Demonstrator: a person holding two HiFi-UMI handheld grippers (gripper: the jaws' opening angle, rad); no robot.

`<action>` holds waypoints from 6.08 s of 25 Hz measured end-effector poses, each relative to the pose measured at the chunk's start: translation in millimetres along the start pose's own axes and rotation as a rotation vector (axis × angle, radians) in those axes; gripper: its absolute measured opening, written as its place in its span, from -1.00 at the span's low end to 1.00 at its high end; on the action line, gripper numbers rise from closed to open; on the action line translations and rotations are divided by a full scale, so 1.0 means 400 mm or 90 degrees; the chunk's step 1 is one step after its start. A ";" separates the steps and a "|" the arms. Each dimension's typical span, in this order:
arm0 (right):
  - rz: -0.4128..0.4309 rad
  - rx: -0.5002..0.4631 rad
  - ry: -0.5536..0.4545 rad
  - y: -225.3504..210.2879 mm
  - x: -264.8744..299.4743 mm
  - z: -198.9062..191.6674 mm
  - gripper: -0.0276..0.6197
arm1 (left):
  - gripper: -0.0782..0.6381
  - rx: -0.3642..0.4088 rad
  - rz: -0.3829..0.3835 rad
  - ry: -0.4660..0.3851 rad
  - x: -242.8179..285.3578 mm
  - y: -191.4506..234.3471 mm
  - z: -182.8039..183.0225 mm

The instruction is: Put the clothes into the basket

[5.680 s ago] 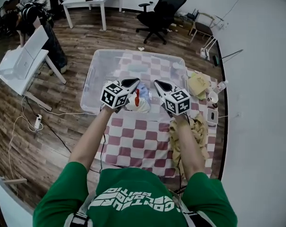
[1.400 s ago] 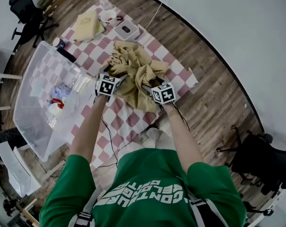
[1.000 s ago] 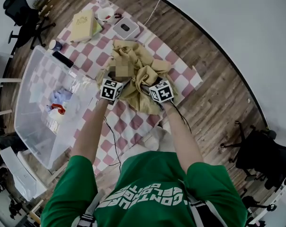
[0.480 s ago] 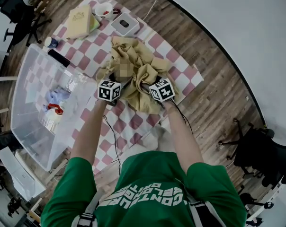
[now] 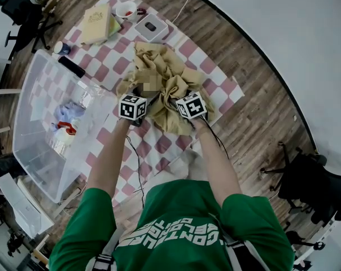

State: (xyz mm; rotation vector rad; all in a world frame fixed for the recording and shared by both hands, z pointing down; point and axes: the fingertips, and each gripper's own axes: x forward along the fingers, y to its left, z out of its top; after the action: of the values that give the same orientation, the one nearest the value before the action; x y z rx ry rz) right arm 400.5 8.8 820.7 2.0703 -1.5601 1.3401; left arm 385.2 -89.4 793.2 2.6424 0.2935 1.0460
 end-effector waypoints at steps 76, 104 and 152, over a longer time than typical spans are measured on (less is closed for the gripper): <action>0.202 -0.140 -0.698 0.393 -0.983 0.791 -0.55 | -0.22 0.182 -0.188 -0.541 -0.807 -0.613 0.917; 0.439 -0.251 -0.786 0.987 -1.062 1.139 -0.55 | -0.22 0.320 0.012 -0.649 -1.433 -0.449 1.056; 0.605 -0.341 -0.329 1.673 -0.144 0.839 -0.55 | -0.22 -0.020 0.269 -0.637 -1.741 0.333 0.246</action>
State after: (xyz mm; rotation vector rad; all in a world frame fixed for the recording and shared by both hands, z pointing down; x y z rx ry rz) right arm 6.4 -444.1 369.9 1.3955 -2.9293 0.3956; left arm -34.5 -434.2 327.1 2.8626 -0.5000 -0.2814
